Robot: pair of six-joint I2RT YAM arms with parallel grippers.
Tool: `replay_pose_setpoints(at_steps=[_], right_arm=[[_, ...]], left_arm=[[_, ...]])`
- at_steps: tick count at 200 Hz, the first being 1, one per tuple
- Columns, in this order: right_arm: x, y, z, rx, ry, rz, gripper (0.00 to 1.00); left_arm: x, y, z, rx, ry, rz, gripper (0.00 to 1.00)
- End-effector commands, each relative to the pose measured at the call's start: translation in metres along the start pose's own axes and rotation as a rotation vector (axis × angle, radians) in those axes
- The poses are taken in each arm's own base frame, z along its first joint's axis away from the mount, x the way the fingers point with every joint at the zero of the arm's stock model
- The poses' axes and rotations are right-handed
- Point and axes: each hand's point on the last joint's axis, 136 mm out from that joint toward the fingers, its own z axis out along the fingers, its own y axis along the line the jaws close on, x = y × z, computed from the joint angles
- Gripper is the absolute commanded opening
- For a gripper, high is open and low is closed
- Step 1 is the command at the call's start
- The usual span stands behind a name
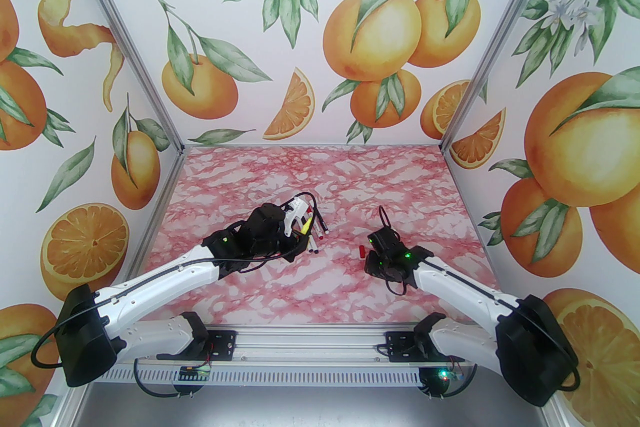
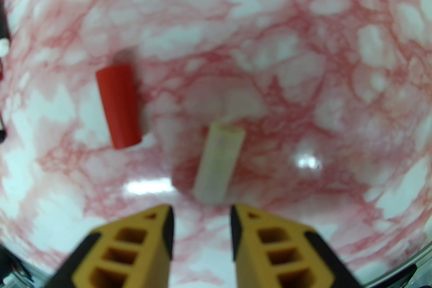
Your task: Open the pen caps
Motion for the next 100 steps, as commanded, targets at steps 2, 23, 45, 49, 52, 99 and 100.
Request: replay_pose_setpoints(at_steps=[2,23,45,49,52,99,100], right_arm=[[-0.001,0.010,0.008,-0.033,0.007,0.011,0.34],[-0.004,0.018,0.010,-0.070,-0.002,0.014,0.34],[-0.008,0.024,0.009,-0.091,-0.009,0.021,0.33],[-0.010,0.024,0.010,-0.091,-0.013,0.022,0.33],[-0.010,0.025,0.010,-0.092,-0.016,0.024,0.33],[-0.027,0.027,0.014,-0.072,-0.055,0.029,0.32],[-0.027,0.028,0.014,-0.072,-0.056,0.028,0.32]], left_arm=[[-0.005,-0.002,0.000,0.021,-0.027,-0.004,0.04],[-0.005,-0.003,0.001,0.024,-0.024,-0.007,0.04],[-0.005,-0.003,0.001,0.023,-0.024,-0.008,0.04],[-0.005,-0.003,0.000,0.024,-0.025,-0.007,0.04],[-0.005,-0.003,0.000,0.024,-0.025,-0.007,0.04],[-0.007,-0.003,-0.001,0.021,-0.026,-0.005,0.04],[-0.007,-0.003,-0.001,0.021,-0.026,-0.005,0.04]])
